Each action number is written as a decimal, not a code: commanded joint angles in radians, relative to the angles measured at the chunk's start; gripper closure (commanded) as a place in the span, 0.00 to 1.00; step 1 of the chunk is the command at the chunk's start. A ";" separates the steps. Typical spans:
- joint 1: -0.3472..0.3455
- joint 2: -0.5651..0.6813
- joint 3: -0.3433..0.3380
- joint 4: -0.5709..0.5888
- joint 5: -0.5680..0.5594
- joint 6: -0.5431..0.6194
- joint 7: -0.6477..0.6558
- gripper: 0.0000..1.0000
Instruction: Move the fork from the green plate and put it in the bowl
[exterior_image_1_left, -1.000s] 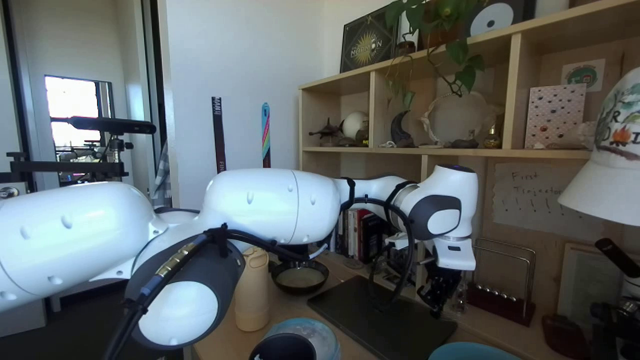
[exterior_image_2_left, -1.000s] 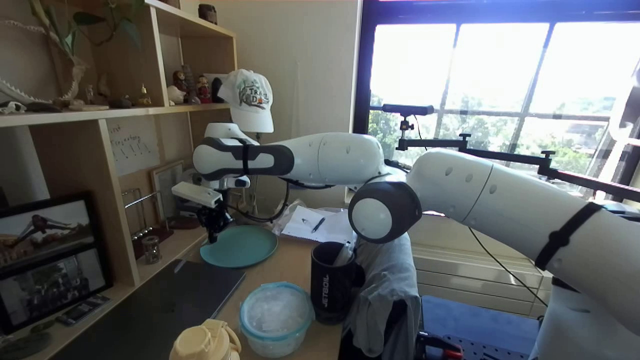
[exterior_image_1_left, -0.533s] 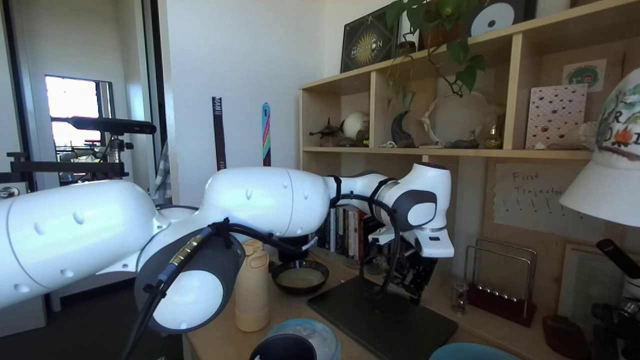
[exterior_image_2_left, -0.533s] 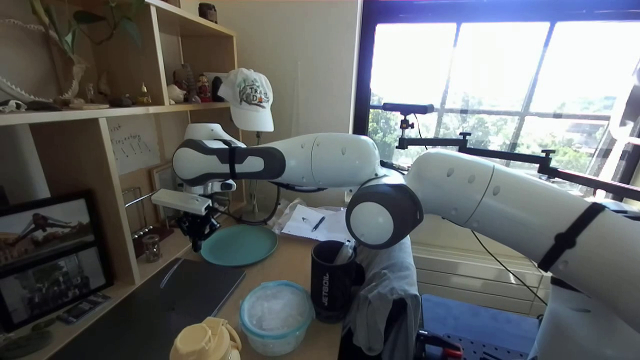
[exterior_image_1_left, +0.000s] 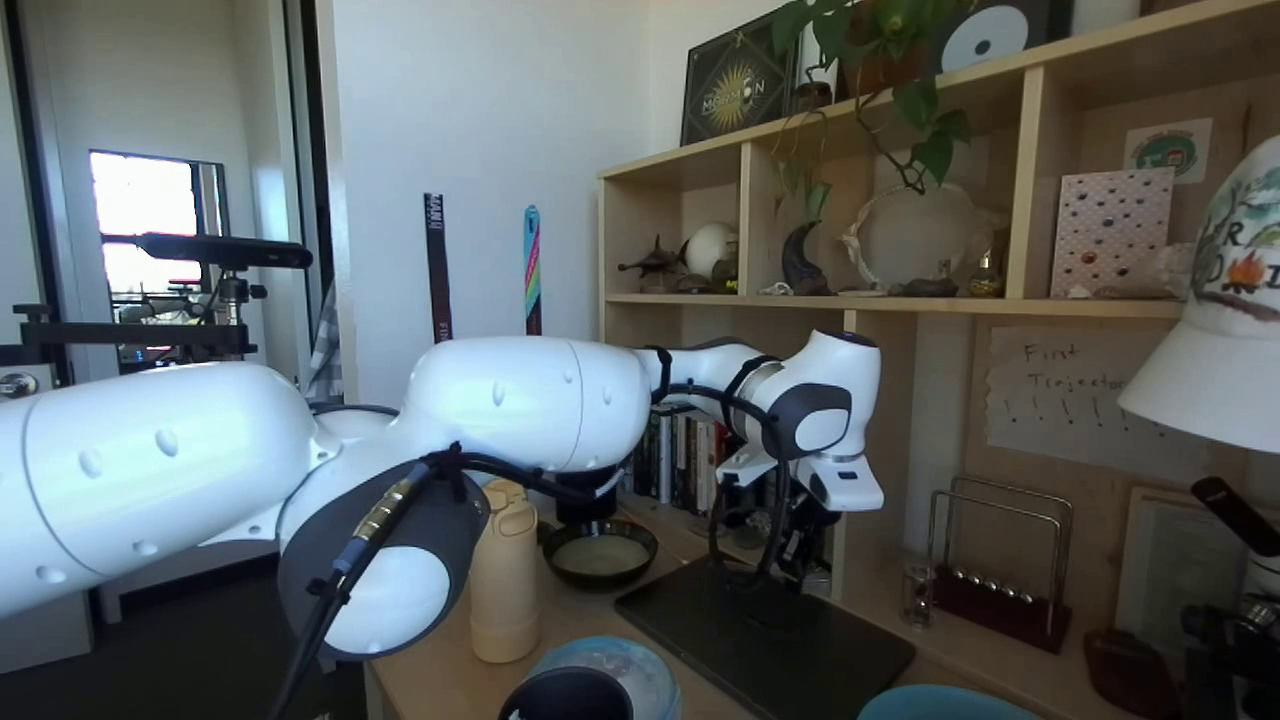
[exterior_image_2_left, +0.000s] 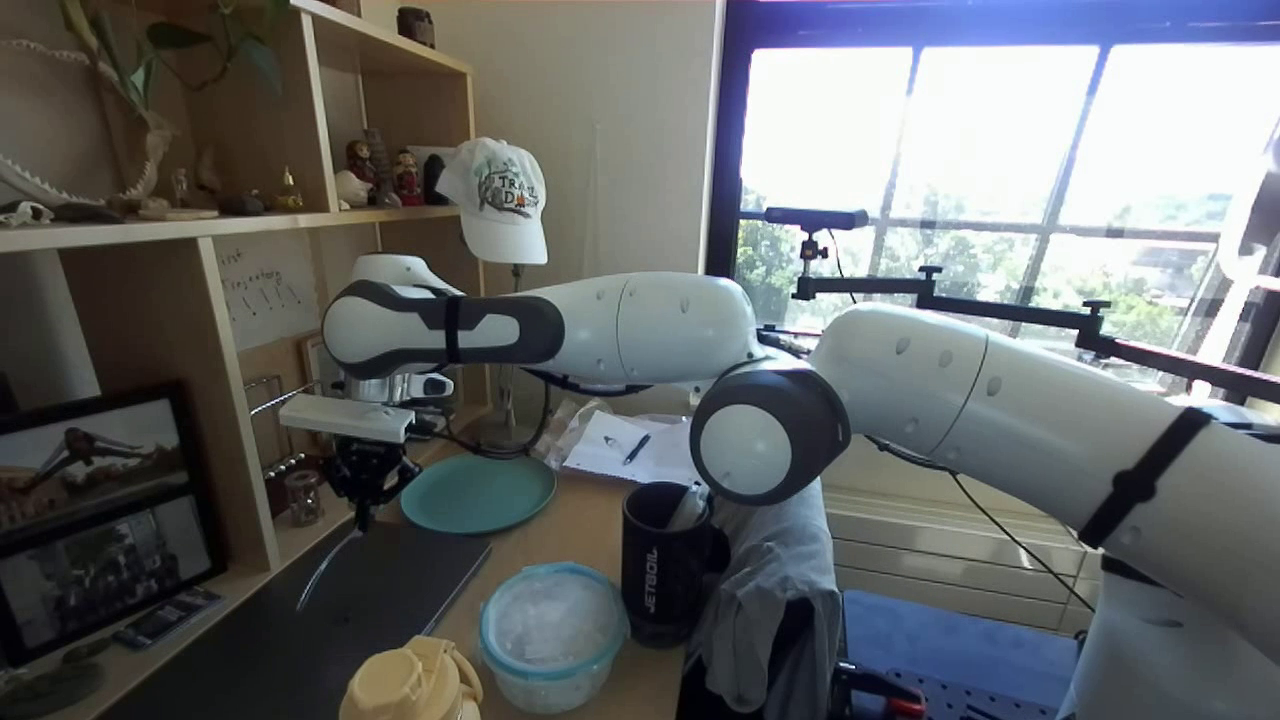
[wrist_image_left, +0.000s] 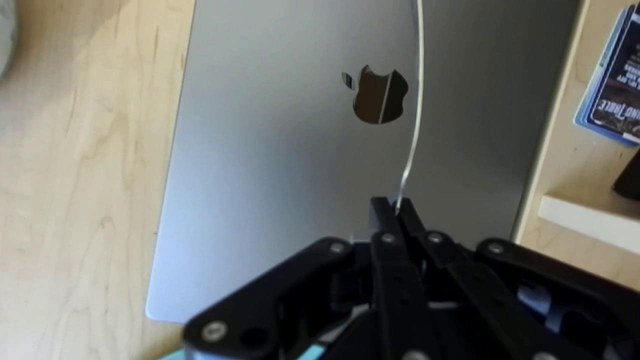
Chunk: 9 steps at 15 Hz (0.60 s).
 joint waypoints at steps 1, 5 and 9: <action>0.025 0.010 0.029 0.012 0.011 -0.016 -0.053 0.99; 0.072 0.022 0.040 0.011 0.004 -0.004 -0.073 0.99; 0.114 0.019 0.040 0.006 0.000 -0.008 -0.093 0.99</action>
